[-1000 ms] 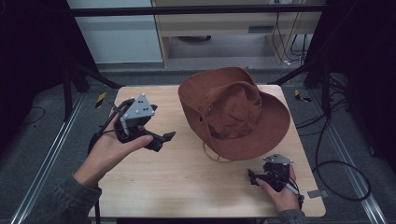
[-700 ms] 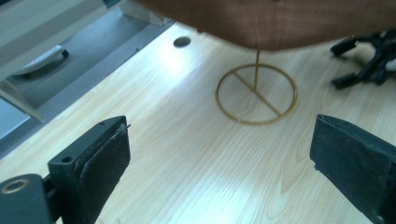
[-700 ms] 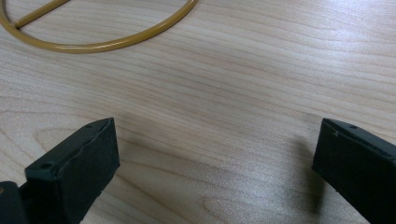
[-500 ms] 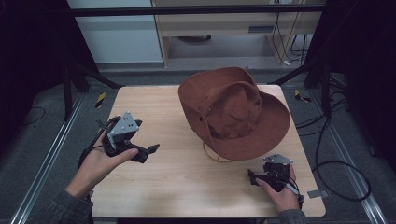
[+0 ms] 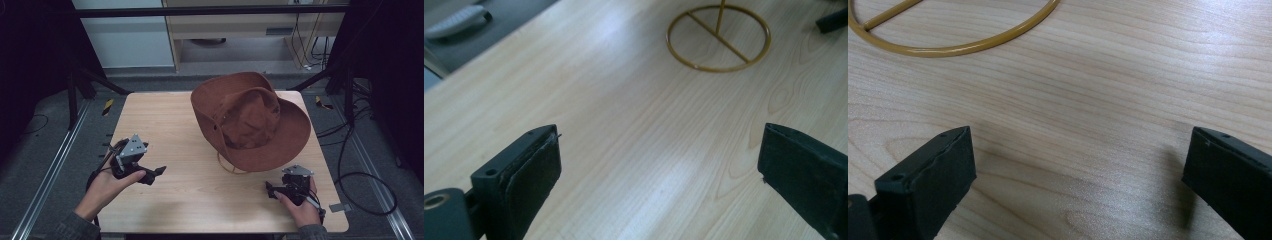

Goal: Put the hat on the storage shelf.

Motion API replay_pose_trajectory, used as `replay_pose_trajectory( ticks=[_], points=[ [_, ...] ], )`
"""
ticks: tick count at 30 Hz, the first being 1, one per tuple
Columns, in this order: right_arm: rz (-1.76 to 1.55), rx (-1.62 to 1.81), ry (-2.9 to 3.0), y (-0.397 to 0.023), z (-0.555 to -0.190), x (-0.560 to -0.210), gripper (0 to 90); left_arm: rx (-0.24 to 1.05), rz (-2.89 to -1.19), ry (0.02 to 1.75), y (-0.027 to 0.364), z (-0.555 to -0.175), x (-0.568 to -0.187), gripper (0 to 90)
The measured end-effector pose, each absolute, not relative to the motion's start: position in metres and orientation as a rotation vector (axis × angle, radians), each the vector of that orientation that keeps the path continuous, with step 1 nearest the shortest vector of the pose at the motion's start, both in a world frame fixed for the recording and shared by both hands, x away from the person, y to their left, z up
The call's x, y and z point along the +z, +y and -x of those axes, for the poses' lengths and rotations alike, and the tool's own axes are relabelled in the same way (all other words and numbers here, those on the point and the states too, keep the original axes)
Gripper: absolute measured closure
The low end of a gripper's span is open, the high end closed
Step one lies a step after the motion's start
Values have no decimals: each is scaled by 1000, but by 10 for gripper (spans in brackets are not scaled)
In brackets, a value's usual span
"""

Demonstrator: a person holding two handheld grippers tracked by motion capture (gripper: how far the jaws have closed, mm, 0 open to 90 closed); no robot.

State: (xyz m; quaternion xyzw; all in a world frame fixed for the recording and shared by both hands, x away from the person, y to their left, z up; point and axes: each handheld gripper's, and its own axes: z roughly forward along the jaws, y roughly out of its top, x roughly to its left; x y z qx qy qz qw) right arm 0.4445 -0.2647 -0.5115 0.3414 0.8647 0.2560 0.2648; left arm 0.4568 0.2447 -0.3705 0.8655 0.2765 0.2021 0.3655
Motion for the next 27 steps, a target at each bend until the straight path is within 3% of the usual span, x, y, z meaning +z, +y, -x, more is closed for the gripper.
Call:
replay_pose_trajectory(
  ticks=[27],
  points=[
    [-922,691,2337,-265,-445,-512,5,435,-2242,961,292,-467,-454,34]
  ],
)
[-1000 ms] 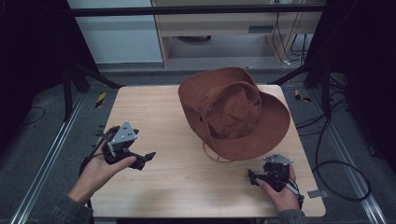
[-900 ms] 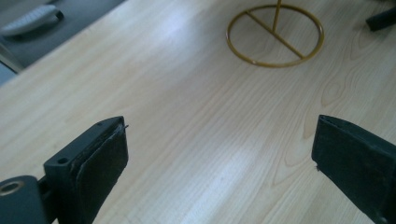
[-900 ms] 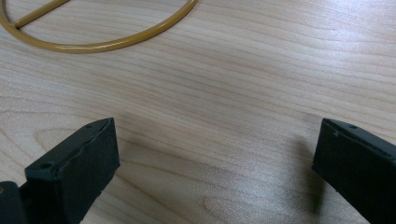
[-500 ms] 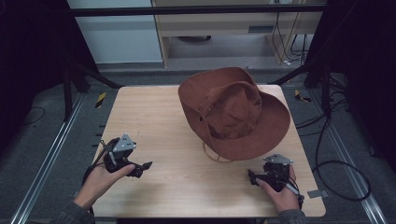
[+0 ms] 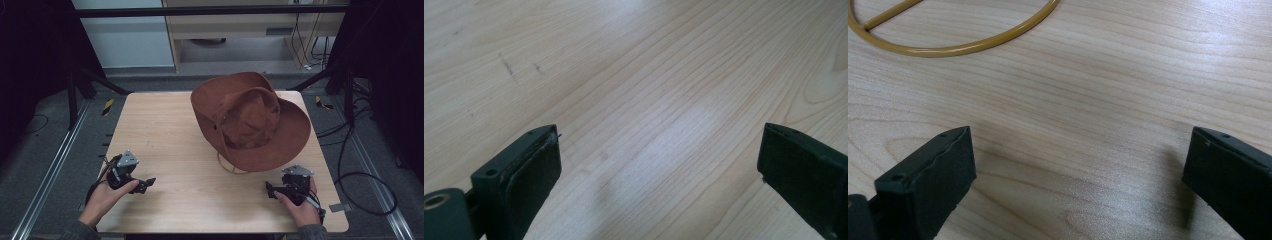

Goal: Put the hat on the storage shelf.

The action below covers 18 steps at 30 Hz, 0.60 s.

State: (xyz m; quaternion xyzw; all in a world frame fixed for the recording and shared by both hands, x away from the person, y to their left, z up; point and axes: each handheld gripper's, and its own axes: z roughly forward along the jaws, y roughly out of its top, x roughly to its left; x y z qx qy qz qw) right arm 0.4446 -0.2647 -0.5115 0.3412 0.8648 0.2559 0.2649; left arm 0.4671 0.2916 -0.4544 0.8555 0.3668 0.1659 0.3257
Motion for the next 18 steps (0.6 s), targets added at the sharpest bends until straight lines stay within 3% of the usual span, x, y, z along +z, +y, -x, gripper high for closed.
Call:
replay_pose_trajectory(
  ticks=[18],
  points=[
    [-923,691,2337,-265,-444,-512,5,445,-2221,1066,307,-485,-492,35]
  ],
)
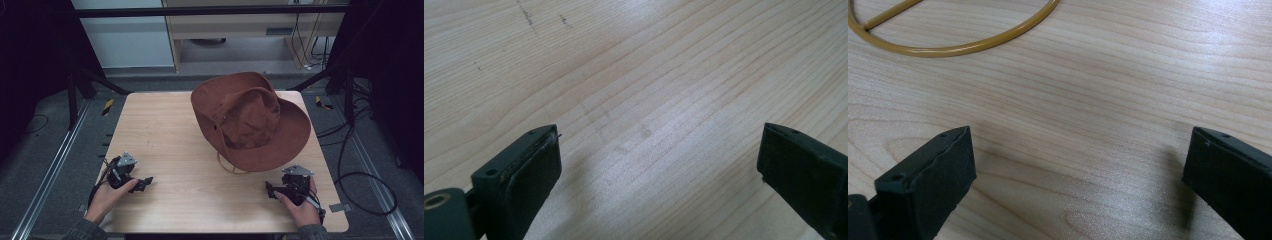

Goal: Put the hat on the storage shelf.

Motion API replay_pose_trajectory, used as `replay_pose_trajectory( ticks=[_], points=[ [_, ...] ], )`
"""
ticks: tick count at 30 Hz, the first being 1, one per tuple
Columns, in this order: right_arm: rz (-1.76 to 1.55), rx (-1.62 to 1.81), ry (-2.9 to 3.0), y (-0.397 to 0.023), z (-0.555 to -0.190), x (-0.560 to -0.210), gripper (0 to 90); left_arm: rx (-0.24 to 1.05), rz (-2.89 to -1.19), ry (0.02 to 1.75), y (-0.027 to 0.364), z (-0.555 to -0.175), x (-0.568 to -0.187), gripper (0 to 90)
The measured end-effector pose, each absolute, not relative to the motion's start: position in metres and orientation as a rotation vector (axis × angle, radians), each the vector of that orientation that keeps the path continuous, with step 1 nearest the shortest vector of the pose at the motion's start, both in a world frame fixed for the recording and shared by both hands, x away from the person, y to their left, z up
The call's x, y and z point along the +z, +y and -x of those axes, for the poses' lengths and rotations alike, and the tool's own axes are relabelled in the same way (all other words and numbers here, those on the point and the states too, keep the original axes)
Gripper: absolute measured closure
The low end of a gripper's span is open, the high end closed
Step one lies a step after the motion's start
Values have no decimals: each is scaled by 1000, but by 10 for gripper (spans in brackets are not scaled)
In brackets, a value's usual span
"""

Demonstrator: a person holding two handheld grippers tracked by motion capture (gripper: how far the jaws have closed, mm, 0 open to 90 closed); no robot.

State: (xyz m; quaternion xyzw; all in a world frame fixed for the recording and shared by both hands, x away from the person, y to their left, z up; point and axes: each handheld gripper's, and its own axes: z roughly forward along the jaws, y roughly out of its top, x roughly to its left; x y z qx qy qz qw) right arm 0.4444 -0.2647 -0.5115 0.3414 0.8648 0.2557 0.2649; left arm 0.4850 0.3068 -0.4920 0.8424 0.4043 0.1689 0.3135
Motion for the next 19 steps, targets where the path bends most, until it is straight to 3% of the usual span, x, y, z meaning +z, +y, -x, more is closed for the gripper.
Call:
replay_pose_trajectory(
  ticks=[19],
  points=[
    [-922,690,2336,-265,-445,-511,5,450,-2175,1025,315,-487,-508,0]
  ],
)
